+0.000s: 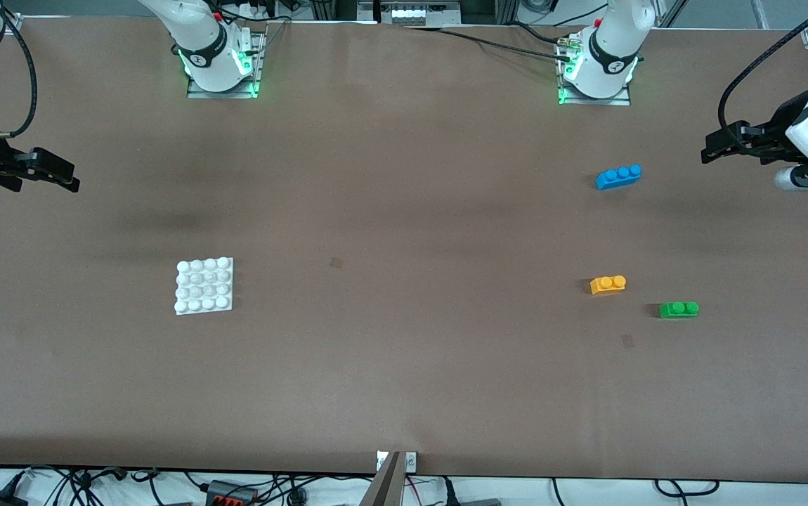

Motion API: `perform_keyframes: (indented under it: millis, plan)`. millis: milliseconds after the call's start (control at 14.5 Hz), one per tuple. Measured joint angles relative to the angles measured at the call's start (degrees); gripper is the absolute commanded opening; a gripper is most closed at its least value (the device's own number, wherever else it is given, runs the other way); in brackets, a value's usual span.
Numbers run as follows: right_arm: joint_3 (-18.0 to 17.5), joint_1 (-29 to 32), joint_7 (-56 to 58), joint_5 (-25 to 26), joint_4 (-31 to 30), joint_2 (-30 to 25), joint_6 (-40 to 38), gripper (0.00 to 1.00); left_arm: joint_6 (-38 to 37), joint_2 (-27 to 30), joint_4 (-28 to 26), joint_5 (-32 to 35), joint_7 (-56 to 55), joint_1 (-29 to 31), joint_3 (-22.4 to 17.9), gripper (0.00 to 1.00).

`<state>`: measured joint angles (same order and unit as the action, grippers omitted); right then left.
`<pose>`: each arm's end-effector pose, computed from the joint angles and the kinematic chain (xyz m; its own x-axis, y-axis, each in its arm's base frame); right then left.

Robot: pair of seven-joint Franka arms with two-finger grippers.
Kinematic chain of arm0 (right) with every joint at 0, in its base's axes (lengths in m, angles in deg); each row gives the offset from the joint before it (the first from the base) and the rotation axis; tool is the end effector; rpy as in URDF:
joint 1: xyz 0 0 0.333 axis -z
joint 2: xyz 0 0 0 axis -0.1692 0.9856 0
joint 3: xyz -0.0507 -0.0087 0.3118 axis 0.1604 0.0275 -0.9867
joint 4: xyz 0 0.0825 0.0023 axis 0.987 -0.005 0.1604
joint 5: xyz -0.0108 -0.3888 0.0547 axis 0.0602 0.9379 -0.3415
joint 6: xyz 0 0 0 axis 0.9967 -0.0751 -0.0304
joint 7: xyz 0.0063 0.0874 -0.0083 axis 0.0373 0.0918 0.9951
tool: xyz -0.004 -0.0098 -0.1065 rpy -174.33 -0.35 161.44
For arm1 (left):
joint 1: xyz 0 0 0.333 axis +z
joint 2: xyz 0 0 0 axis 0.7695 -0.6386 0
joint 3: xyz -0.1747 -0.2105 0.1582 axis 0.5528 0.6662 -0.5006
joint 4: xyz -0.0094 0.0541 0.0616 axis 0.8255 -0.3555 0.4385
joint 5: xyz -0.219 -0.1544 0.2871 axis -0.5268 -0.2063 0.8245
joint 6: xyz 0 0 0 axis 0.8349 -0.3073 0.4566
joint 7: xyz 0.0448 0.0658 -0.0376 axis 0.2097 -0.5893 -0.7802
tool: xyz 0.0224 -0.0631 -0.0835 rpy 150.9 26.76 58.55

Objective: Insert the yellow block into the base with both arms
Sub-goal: 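Reach the right gripper toward the white stud base plate, then lower the right gripper and grasp the white base plate edge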

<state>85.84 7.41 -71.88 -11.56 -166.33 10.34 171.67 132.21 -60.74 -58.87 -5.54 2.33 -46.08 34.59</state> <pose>0.5616 -0.0333 0.5565 0.9987 0.0071 -0.0513 0.0072 -1.0000 0.0006 0.5400 -0.0043 0.5929 0.9818 0.0046 -0.1900 0.0130 -0.9990 0.0432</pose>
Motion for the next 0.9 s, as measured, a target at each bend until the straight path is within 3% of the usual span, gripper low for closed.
perform_keyframes:
  millis: [551,895]
  plan:
    - [-0.50,-0.29,0.85,-0.06,0.43,5.43,-0.37,1.00,-0.38,-0.09,0.00,0.00,0.01,0.00,0.00,1.00]
    - [-0.79,-1.57,1.47,-0.13,0.50,15.22,6.41,1.00,-0.44,-0.10,0.01,0.00,0.01,0.00,0.00,1.00]
